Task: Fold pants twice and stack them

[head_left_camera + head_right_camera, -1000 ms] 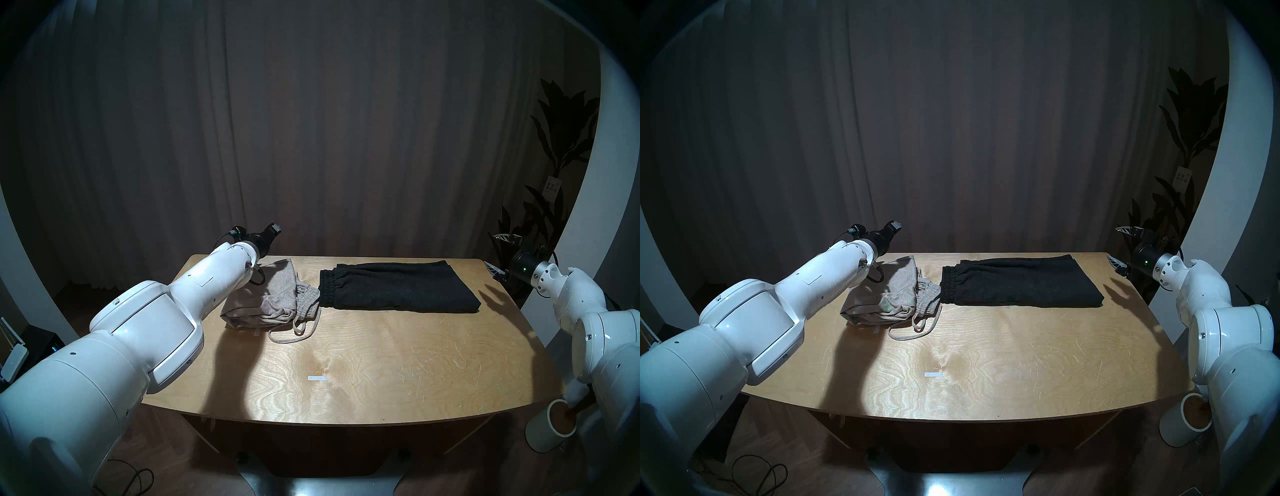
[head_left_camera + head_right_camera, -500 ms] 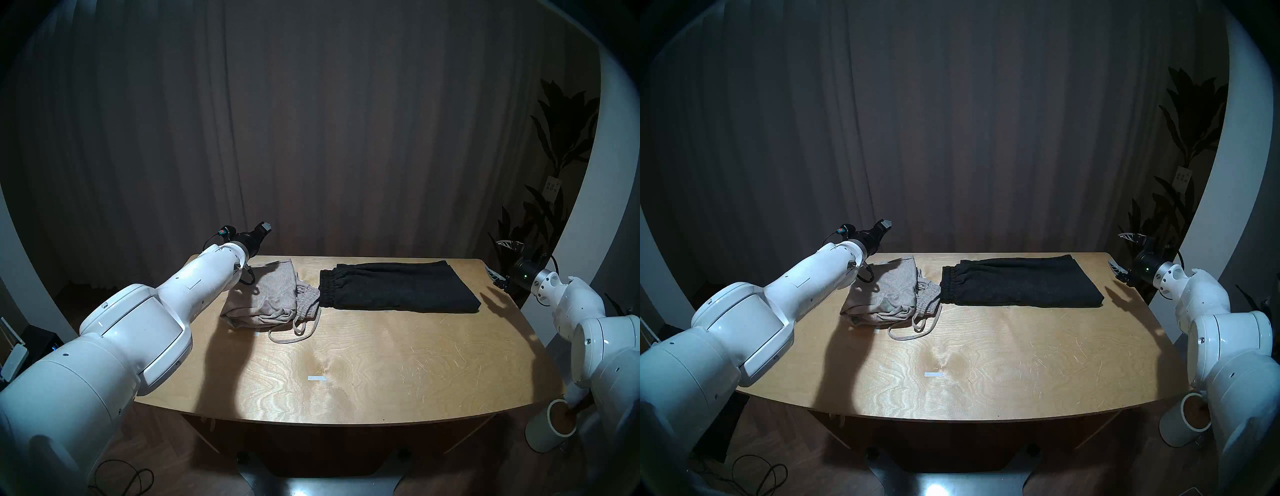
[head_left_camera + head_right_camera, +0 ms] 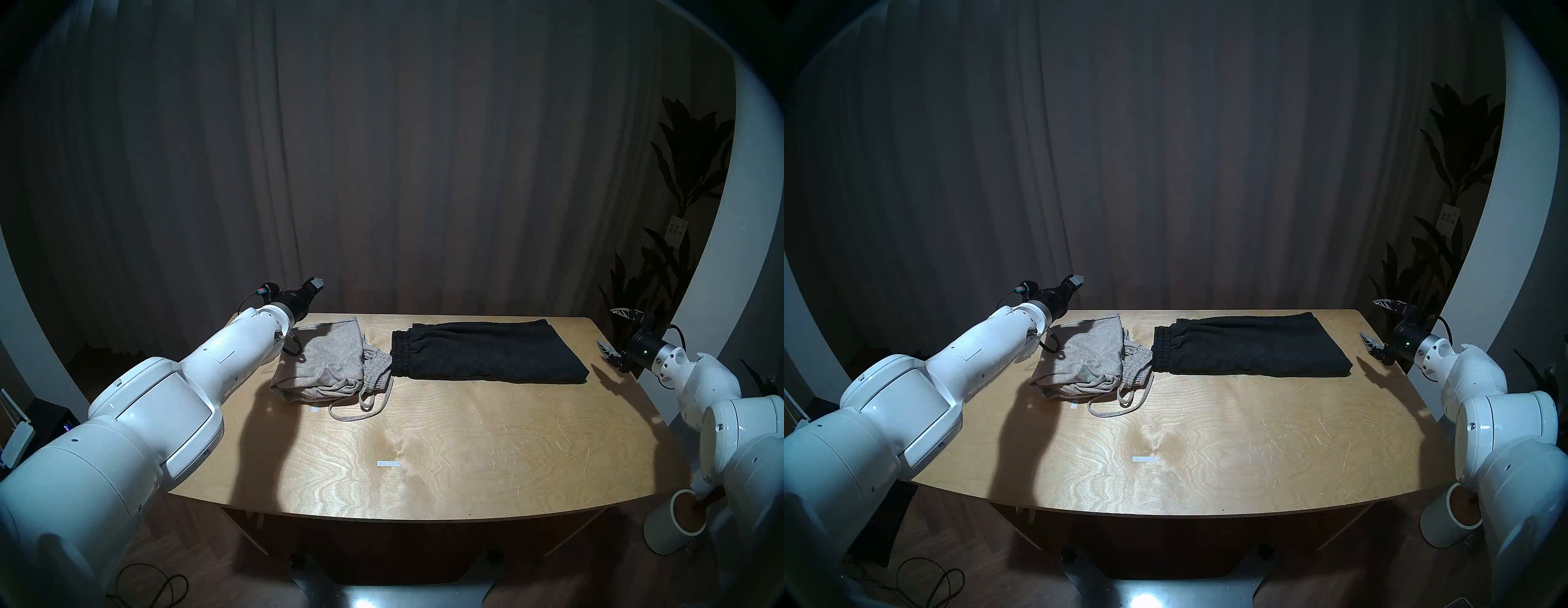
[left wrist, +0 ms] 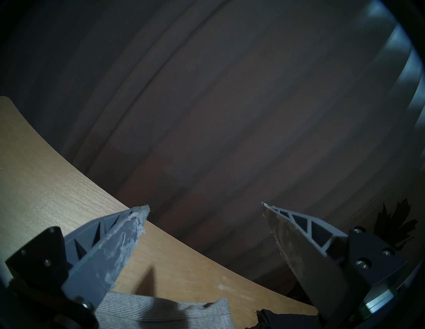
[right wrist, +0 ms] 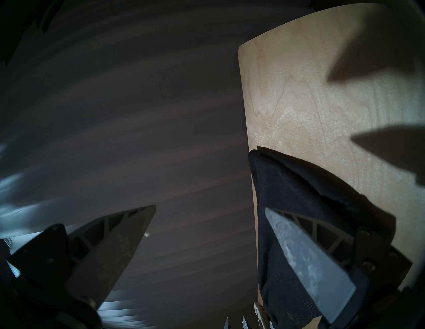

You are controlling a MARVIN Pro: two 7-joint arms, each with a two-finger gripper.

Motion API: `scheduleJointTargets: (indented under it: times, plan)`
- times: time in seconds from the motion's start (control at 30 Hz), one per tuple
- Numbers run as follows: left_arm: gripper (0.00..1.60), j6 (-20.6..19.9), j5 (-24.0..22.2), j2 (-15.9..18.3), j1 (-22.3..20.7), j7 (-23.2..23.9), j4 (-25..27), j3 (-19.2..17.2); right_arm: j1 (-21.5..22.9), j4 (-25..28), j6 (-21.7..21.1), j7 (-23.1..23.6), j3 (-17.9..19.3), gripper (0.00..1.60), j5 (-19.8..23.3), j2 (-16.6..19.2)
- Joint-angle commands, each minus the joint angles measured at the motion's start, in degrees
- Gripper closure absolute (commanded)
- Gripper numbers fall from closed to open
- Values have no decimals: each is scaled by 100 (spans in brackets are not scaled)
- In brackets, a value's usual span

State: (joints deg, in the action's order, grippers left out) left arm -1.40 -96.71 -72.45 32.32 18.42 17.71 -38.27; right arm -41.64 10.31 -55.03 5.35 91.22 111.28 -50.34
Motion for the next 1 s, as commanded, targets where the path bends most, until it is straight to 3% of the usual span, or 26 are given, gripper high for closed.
scheduleJointTargets:
  times: [0.0,0.97]
  plan:
    - [0,-24,-45,177,-62,215,114,-69,15,61,3,77,60,0,68,41]
    - [0,-80,-278,567,265,753,352,-208,-215,-67,3,67,184,0,158,-50]
